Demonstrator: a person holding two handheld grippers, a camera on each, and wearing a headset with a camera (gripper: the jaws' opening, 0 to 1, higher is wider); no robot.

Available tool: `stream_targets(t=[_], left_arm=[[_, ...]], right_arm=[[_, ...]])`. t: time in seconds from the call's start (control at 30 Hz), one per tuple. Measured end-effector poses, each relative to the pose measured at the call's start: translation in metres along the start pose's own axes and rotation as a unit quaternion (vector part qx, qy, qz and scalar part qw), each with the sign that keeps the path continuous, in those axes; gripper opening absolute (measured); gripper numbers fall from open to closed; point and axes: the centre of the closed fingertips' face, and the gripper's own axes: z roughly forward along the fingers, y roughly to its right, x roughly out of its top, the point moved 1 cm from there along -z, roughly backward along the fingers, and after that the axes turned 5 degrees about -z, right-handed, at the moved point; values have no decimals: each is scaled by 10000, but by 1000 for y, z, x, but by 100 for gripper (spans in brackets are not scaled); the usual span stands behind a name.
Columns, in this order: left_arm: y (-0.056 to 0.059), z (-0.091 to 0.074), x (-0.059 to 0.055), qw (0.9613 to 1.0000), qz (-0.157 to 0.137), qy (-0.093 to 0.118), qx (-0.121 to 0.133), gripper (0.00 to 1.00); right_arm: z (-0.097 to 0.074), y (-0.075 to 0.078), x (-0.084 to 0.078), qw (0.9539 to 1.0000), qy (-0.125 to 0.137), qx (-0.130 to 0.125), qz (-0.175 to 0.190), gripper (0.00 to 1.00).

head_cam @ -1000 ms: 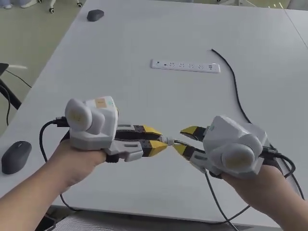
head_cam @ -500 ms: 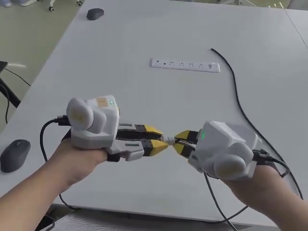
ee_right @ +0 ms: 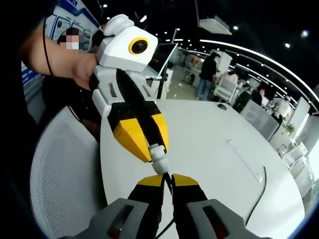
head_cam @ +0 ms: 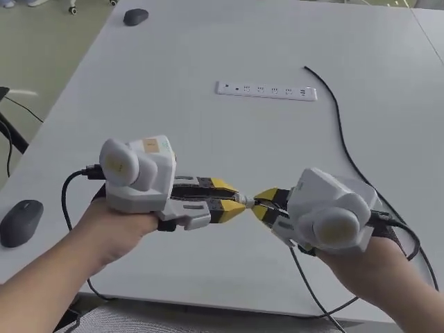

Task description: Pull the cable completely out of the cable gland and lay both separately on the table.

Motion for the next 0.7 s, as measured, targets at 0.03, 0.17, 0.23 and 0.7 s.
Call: stream_targets(t=[0.03, 0.17, 0.23, 0.7], left_arm=[[0, 0, 0, 10000, 26, -2, 5, 15], [0, -1, 0, 10000, 10, 9, -2, 15], [1, -1, 0, 10000, 8, 10, -9, 15], [-2, -2, 0, 10000, -25, 10, 27, 15]], right_arm=[[1, 1, -4, 9999, -80, -41, 69, 0], [0, 4, -13, 9992, -152, -91, 351, 0], [0, 6, -17, 9988, -164, -94, 454, 0], [-2, 5, -57, 9834, -289, -55, 1792, 0]])
